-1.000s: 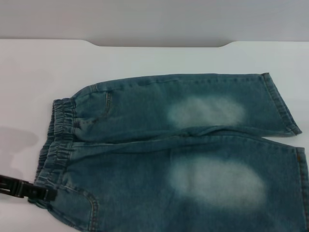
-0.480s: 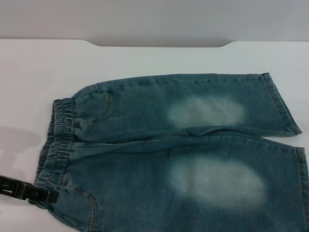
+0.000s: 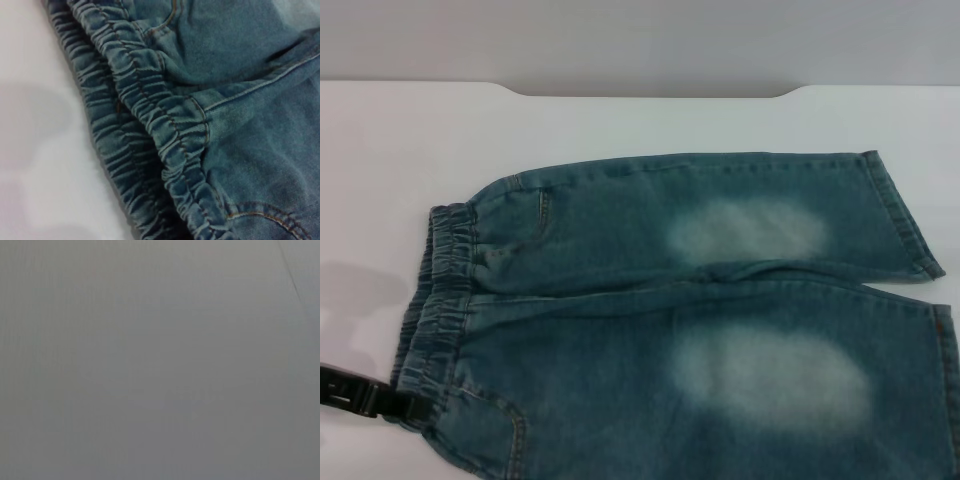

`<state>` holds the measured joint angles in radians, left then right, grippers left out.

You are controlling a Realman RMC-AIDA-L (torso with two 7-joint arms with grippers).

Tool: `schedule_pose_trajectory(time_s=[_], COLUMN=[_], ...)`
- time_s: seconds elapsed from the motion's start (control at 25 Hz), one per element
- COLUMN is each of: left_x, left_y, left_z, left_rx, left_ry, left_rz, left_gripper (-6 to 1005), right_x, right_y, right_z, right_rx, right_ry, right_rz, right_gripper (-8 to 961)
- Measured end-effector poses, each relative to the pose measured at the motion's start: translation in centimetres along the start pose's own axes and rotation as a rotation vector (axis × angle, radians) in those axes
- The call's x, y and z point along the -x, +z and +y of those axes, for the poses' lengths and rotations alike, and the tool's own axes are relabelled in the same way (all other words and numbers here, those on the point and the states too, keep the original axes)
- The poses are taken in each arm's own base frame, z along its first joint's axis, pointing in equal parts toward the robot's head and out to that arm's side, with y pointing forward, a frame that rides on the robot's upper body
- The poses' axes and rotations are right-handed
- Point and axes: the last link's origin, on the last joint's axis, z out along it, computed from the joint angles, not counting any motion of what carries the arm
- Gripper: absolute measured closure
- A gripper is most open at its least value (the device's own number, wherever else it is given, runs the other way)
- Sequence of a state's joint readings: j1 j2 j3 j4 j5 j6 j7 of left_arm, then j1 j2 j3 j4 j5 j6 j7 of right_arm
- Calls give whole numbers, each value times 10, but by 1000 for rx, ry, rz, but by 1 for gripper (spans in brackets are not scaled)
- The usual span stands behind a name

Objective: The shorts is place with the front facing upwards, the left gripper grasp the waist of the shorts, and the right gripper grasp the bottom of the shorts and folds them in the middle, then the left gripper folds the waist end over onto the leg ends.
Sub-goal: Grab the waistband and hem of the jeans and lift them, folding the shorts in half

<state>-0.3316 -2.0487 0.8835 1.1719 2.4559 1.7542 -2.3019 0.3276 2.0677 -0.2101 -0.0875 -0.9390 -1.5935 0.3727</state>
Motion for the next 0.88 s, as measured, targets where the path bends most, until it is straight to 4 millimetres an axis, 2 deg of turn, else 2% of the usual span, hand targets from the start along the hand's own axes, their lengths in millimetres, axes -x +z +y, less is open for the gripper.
schedule_pose_trajectory(time_s=[0.08, 0.24, 0.48, 0.68, 0.88], left_x=[0, -4, -7, -9, -12], left_y=[0, 0, 4, 5, 5], left_z=[0, 1, 2, 1, 2], left_rx=[-1, -1, 14, 14, 14], left_ry=[2, 14, 13, 10, 15], left_rz=[1, 3, -7, -9, -7], left_gripper=[510, 749, 910, 943, 947], right_x=[0, -1, 1, 12, 45], right_y=[0, 2, 8, 29, 64], right_z=[0, -2, -8, -21, -28], right_rx=[0, -2, 1, 111, 385], right_ry=[0, -6, 67, 299, 526], right_rz=[0, 8, 16, 68, 227], right_gripper=[438, 438, 439, 439, 439])
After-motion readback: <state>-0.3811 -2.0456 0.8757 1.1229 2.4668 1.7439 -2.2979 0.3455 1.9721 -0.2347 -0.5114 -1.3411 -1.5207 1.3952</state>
